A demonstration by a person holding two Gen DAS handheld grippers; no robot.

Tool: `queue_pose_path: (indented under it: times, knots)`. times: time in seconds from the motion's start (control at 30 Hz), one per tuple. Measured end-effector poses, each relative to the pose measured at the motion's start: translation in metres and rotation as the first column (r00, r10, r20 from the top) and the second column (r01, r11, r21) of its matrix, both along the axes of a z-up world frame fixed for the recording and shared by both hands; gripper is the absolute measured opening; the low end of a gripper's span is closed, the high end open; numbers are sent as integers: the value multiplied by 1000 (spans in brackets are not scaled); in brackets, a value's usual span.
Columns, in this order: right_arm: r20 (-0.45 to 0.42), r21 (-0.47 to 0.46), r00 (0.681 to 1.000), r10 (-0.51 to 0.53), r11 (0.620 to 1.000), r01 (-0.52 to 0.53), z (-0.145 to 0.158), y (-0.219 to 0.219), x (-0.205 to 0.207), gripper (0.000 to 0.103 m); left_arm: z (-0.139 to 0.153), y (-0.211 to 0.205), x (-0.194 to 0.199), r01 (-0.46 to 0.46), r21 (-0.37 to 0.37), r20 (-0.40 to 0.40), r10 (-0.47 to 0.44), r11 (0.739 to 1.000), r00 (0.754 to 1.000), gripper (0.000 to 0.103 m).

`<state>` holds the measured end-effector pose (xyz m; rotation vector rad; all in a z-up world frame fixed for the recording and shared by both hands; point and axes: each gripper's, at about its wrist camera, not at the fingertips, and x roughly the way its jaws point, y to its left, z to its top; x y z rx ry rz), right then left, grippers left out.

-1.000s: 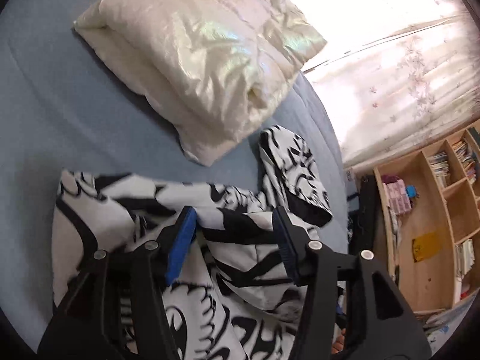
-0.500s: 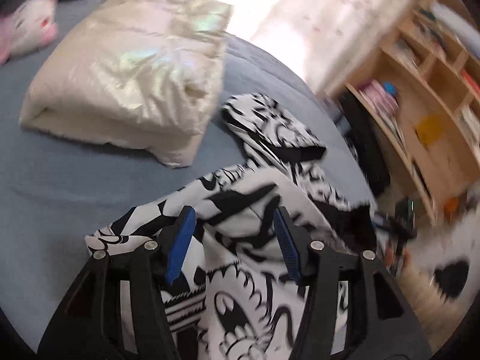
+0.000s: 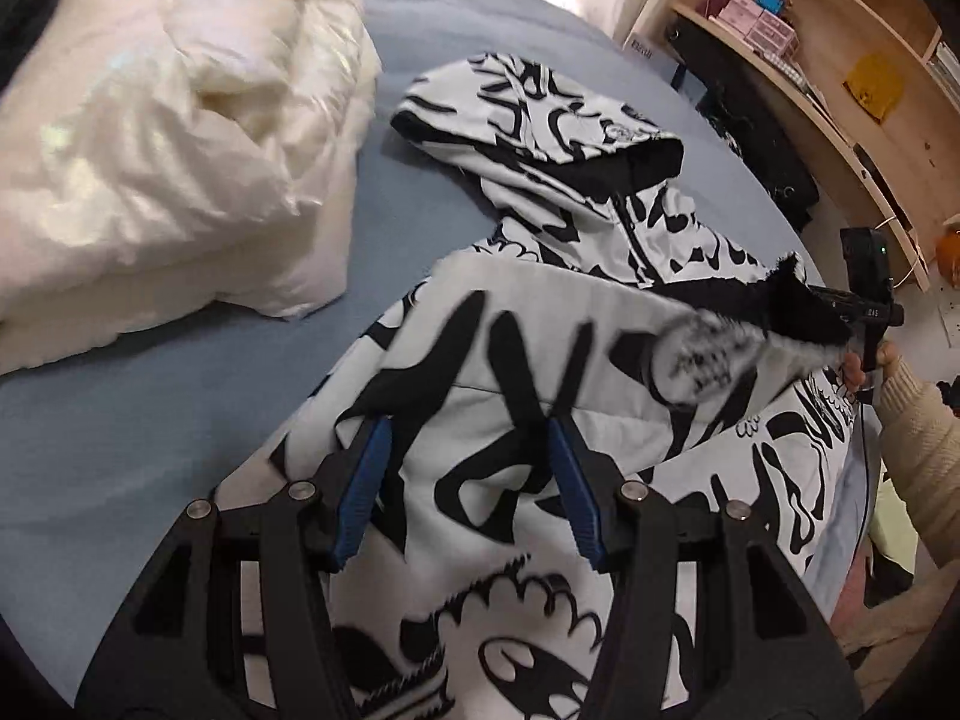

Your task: Fold large clothes

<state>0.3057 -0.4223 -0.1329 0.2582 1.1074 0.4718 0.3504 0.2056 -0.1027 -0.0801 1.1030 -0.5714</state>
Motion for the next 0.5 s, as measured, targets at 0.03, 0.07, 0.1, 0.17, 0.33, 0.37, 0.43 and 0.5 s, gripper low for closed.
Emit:
queue_pose_path:
  times: [0.03,0.07,0.1,0.17,0.33,0.37,0.43,0.5]
  knots:
    - [18,-22,1000,3,1000,-2,-1,5,0,72,-3,-3,1,3,3,-5,-3,1000,1000,51]
    - [38,-55,999,-3,998,5,-2,9,0,59,-4,-5,1,4,13,1,-4,1000,1000,40]
    - [56,-105,998,-11,994,17,-3,14,0,52,-4,-7,-1,3,25,20,-4,1000,1000,11]
    - [80,-130,996,-30,991,40,-3,18,-2,31,-3,-13,-4,-25,61,55,22,998,998,0]
    - [218,-149,970,-109,978,144,28,23,-16,24,28,14,-15,-304,74,233,280,950,931,0]
    - [256,-148,959,-120,976,162,38,25,-19,22,34,22,-16,-353,61,239,329,934,913,0]
    - [307,-152,939,-155,966,210,53,28,-19,20,41,33,-15,-396,30,228,379,918,897,0]
    - [312,-178,929,-199,948,263,54,29,-10,20,39,36,-13,-410,40,219,392,911,894,0]
